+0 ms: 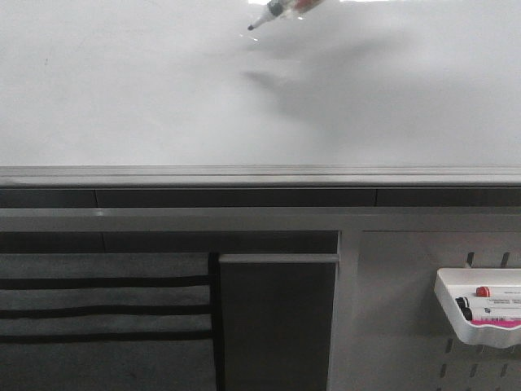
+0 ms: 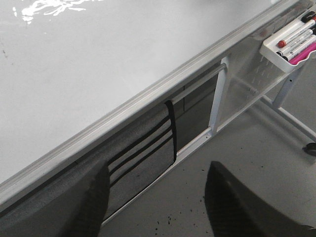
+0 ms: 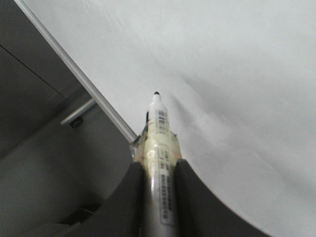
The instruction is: Write number 3 on whiteboard
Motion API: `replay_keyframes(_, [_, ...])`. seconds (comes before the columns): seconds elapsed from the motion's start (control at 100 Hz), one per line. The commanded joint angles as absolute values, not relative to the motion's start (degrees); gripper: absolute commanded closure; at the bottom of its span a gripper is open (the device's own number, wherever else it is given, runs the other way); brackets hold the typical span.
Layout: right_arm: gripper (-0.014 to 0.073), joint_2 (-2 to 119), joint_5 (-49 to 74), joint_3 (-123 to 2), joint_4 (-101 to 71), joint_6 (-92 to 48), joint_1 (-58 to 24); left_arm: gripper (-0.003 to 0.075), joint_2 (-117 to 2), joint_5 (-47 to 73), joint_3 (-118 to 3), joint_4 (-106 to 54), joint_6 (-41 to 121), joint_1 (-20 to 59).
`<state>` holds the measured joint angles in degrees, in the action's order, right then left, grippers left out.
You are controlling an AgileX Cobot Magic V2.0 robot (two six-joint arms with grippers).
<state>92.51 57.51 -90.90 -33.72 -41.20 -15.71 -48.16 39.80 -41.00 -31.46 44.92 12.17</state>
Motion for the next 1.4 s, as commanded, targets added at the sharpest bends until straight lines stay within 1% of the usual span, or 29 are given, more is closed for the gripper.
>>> replay_keyframes(0.0, [0.0554,90.0,54.9,-93.0,-29.8,-38.6,-17.5,0.0336,-48.0,36.8,-42.6,-33.6,44.8,12.8])
replay_keyframes(0.41, [0.0554,93.4,51.5,-93.0,-29.1,-37.2,-17.5,0.0336,-48.0,36.8,-42.6,-33.6,44.8,12.8])
replay_keyframes(0.55, [0.0554,92.8,51.3,-93.1,-25.9,-34.8,-15.3,0.0336,-48.0,36.8,-42.6,-33.6,44.8,12.8])
replay_keyframes(0.65, [0.0554,91.6,54.7,-93.1,-24.7,-33.4,-12.5,0.0336,-48.0,36.7,-42.6,-33.6,44.8,12.8])
replay_keyframes(0.69, [0.0554,91.6,57.8,-92.9,-24.7,-33.4,-12.3,0.0336,-48.2,36.6,-42.6,-33.6,44.8,12.8])
replay_keyframes(0.74, [0.0554,91.7,58.7,-91.7,-25.2,-33.4,-12.6,0.0336,-48.2,36.5,-42.6,-33.6,44.8,12.8])
replay_keyframes(0.79, [0.0554,92.0,57.0,-90.2,-25.9,-33.5,-13.9,0.0336,-48.2,36.4,-42.6,-33.6,44.8,12.8])
replay_keyframes(0.89, [0.0554,93.3,49.6,-88.7,-26.0,-33.5,-16.8,0.0336,-48.2,36.4,-42.6,-33.6,44.8,12.8])
replay_keyframes(0.97, [0.0554,93.8,47.8,-89.5,-26.0,-32.8,-17.3,0.0336,-48.2,36.4,-42.6,-33.6,44.8,12.8])
replay_keyframes(1.09, [0.0554,92.7,53.5,-89.8,-24.3,-31.3,-15.2,0.0336,-48.2,36.4,-42.6,-33.6,44.8,12.8])
replay_keyframes(1.19, [0.0554,91.0,56.6,-86.6,-24.1,-31.3,-13.2,0.0336,-48.2,36.4,-42.6,-33.6,44.8,12.8])
replay_keyframes(1.28, [0.0554,90.6,53.4,-82.5,-26.0,-32.4,-14.5,0.0336,-48.2,36.4,-42.6,-33.6,44.8,12.8])
replay_keyframes(1.39, [0.0554,91.6,44.8,-80.4,-27.7,-32.7,-18.5,0.0336,-48.2,36.4,-42.6,-33.6,44.8,12.8])
